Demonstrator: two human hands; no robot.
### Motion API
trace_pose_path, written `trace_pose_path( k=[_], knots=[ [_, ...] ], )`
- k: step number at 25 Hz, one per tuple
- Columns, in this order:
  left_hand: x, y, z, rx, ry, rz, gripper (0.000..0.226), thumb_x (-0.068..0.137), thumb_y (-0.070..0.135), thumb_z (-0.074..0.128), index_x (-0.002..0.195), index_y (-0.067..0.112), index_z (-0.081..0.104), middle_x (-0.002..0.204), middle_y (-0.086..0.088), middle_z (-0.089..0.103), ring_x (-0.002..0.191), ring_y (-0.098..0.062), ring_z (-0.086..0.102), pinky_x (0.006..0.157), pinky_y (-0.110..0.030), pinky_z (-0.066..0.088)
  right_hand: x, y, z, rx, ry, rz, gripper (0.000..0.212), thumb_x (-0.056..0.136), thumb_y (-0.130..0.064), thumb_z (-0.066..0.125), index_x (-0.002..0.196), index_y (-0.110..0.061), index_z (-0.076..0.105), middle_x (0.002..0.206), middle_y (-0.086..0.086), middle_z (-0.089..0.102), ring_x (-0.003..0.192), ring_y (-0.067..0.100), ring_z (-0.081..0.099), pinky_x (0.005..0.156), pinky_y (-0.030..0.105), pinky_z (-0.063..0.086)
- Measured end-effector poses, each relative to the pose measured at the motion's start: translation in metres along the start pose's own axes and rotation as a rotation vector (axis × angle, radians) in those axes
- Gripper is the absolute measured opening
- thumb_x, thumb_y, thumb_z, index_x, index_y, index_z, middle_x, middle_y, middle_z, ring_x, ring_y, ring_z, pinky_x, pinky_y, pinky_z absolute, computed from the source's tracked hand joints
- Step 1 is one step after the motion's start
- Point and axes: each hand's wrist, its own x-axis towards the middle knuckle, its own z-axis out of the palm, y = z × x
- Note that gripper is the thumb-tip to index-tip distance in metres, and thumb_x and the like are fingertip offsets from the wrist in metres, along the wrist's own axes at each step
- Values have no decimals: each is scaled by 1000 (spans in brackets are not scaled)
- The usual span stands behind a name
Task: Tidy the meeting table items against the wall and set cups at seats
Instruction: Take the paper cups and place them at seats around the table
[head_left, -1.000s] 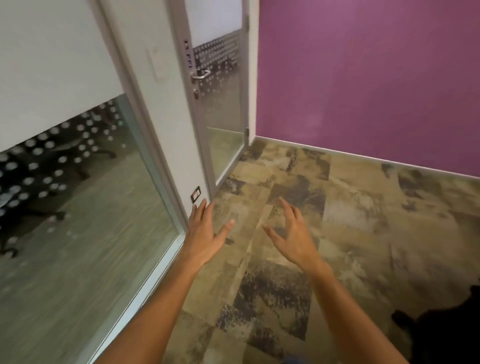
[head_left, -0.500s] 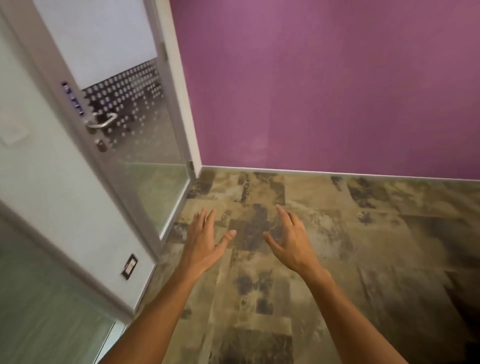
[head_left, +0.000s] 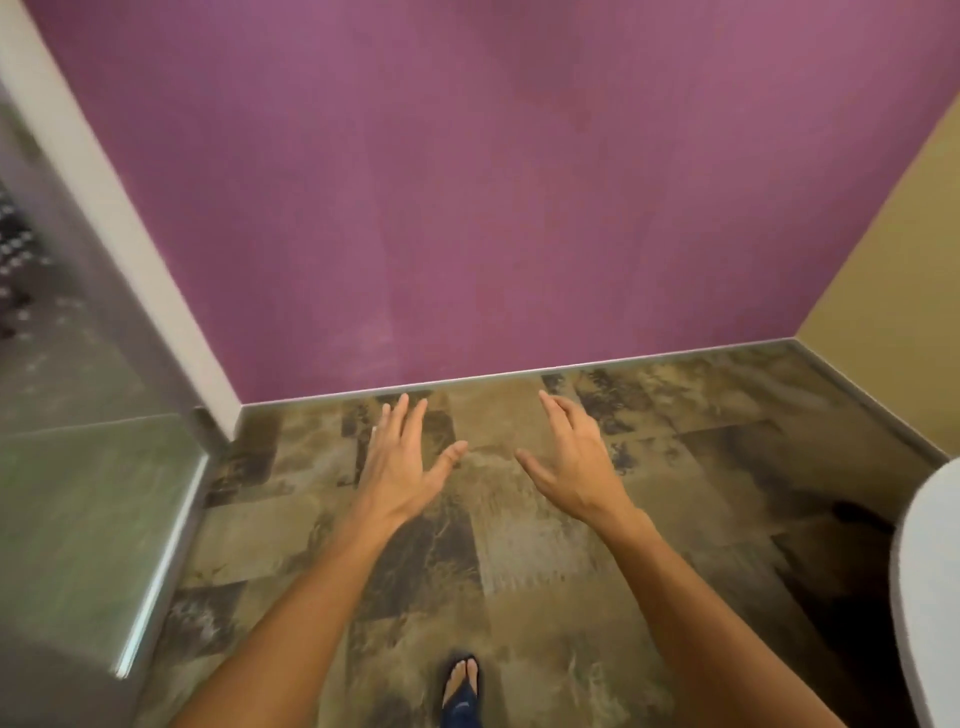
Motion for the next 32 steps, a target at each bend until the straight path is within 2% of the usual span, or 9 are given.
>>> trace_pose_path(
  k=[3,6,11,18,23,28,32],
  knots=[
    [103,10,30,-21,-73,74,97,85,82,33,159,21,17,169,-3,4,155,-21,-3,125,-48,8,65,47,-7,-15,31,142,82,92,-49,61,159,-22,21,155,6,32,142,28,33,115,48,36],
    [199,34,60,-31,-144,168,102,81,90,26,159,24,15,168,-2,3,155,-20,-4,125,-46,6,118,88,-22,-28,89,249,81,93,-48,61,158,-22,22,154,5,33,139,27,37,114,44,38],
    [312,94,122,-46,-246,332,106,78,94,21,159,26,12,168,0,1,154,-18,-6,124,-44,3,171,163,-45,-56,178,413,79,95,-47,59,158,-17,23,155,6,33,139,25,37,115,42,37],
    [447,217,246,-58,-315,480,106,79,92,21,159,24,15,168,-4,4,155,-23,-2,125,-47,5,242,322,-97,-127,282,534,79,95,-48,58,159,-19,21,157,5,31,141,26,35,116,43,37],
    [537,329,338,-51,-393,518,103,80,88,24,159,23,12,168,-5,2,155,-25,-4,126,-50,6,301,448,-166,-146,307,587,80,95,-49,57,159,-18,21,157,7,31,142,27,35,116,43,36],
    [601,421,416,-60,-458,583,106,78,89,23,160,22,12,168,-6,2,155,-25,-3,125,-47,4,349,547,-225,-177,316,644,82,93,-49,59,159,-18,22,156,7,32,139,28,38,115,41,38],
    [660,488,491,-53,-504,662,99,84,83,33,159,21,13,168,-6,3,155,-25,-1,124,-46,6,384,631,-252,-196,326,715,83,93,-52,58,159,-19,20,156,7,32,139,28,39,115,42,38]
  ],
)
